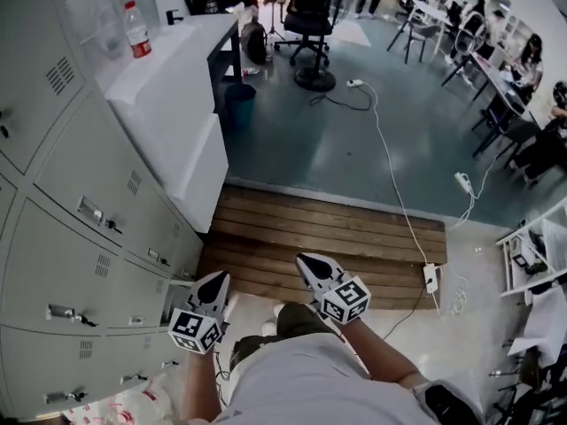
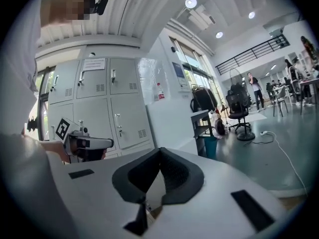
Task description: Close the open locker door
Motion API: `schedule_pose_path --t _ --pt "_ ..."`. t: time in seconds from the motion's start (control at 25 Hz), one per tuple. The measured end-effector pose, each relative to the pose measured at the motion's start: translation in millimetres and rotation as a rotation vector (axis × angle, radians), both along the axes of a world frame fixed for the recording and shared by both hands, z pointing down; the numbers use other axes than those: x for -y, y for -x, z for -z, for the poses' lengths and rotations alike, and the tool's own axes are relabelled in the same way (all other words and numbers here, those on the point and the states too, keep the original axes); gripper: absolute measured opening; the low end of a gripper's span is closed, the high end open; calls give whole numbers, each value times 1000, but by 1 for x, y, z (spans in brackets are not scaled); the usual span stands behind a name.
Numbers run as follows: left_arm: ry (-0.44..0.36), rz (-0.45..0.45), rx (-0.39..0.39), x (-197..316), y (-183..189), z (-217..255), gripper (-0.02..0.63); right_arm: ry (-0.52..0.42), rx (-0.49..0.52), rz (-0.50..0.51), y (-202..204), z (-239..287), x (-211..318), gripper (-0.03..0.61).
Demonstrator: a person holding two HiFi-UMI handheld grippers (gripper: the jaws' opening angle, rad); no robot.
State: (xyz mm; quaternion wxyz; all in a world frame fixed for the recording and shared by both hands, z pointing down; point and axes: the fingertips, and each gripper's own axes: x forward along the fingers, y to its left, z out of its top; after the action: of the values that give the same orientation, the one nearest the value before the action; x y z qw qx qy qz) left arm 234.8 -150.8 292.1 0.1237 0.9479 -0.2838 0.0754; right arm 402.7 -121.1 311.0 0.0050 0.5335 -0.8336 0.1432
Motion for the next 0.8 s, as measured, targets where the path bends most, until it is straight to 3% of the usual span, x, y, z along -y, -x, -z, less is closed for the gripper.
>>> schedule_pose_path --t 0.44,0.8 --pt "48 291 2 19 70 -11 2 30 -20 309 69 -6 75 9" --pt "122 554 10 12 127 -35 2 120 -38 579 135 -47 113 9"
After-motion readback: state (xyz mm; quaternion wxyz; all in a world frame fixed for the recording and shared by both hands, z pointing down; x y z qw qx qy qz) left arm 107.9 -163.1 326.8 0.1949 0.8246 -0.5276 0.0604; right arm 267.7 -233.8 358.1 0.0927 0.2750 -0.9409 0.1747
